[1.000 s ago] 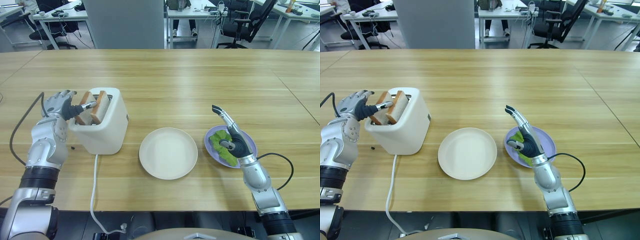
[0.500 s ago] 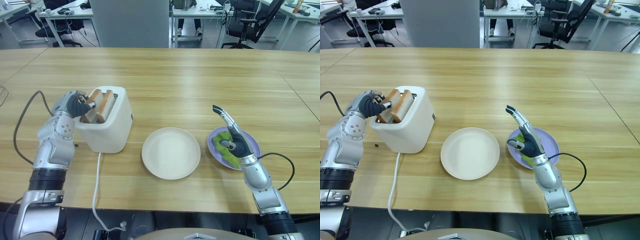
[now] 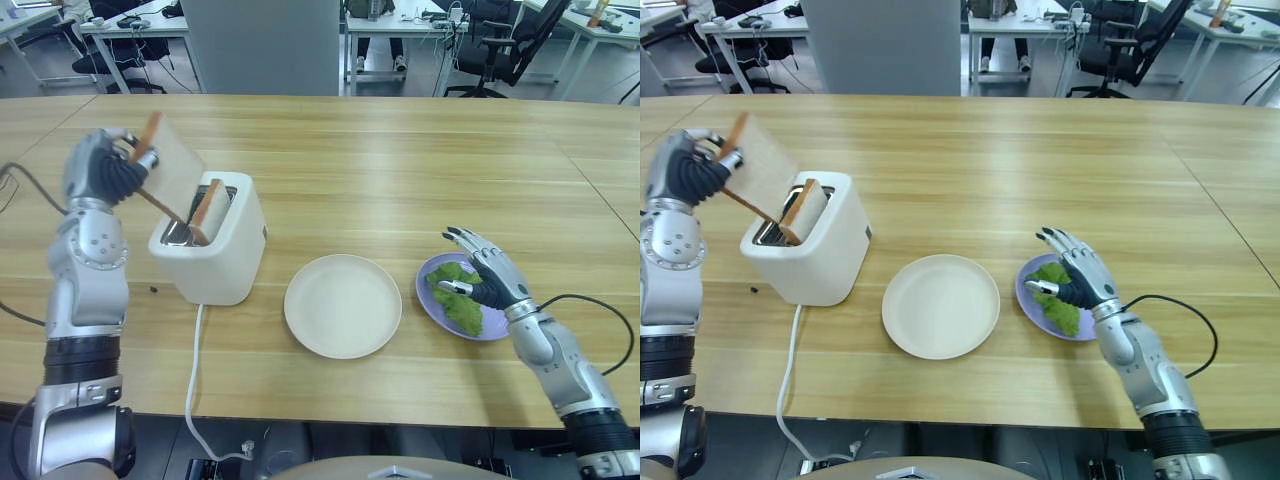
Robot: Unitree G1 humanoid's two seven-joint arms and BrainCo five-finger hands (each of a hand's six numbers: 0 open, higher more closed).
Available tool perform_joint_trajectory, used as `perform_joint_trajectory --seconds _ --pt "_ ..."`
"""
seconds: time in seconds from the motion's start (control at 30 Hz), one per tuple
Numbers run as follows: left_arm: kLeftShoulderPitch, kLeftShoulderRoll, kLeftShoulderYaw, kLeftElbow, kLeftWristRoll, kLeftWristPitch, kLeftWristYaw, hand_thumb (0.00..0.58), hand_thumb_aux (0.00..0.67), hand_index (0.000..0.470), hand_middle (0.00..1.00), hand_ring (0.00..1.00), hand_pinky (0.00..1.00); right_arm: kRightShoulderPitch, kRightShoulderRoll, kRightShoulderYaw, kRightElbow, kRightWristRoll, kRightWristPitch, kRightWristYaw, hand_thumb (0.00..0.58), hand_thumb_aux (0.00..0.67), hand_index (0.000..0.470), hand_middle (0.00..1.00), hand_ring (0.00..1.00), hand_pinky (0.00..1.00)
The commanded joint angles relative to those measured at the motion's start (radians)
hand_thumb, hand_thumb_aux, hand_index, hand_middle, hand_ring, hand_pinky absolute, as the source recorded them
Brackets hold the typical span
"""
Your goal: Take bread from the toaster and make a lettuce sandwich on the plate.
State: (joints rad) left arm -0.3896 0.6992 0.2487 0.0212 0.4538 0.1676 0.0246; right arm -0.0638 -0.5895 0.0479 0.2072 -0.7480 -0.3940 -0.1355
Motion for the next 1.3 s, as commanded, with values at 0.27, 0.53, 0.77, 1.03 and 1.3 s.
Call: perform_joint_trajectory --seconds 0.27,0.53,0.77,1.03,1.3 --pt "-0.022 -0.018 0.064 -0.298 -0.076 -0.058 -0.001 0.580 0.670 0.460 1.00 1.00 1.00 -0.096 -0.123 0.184 0.289 -0.214 0.081 -0.104 0.160 0.100 0.069 0.00 0.00 0.00" --pt "0.009 -0.133 -0.056 -0.559 -0.224 0.058 -0.183 0.580 0.670 0.460 1.00 1.00 1.00 -0.141 -0.117 0.297 0.422 -0.233 0.080 -0.143 0.580 0.670 0.460 0.00 0.00 0.00" --pt "0.096 -0.197 -0.194 -0.554 -0.258 0.092 -0.281 0.580 0.670 0.460 1.00 1.00 1.00 -0.152 -0.119 0.317 0.433 -0.193 0.057 -0.171 0.580 0.670 0.460 0.00 0.00 0.00" --pt "0.170 -0.248 -0.488 -0.292 -0.204 0.041 -0.397 0.580 0.670 0.460 1.00 1.00 1.00 -0.140 -0.143 0.257 0.315 -0.115 0.009 -0.234 0.580 0.670 0.460 0.00 0.00 0.00" --pt "0.037 -0.321 -0.676 0.162 -0.066 -0.190 -0.361 0.580 0.670 0.460 1.00 1.00 1.00 -0.099 -0.169 0.195 0.163 -0.070 -0.005 -0.252 0.580 0.670 0.460 0.00 0.00 0.00"
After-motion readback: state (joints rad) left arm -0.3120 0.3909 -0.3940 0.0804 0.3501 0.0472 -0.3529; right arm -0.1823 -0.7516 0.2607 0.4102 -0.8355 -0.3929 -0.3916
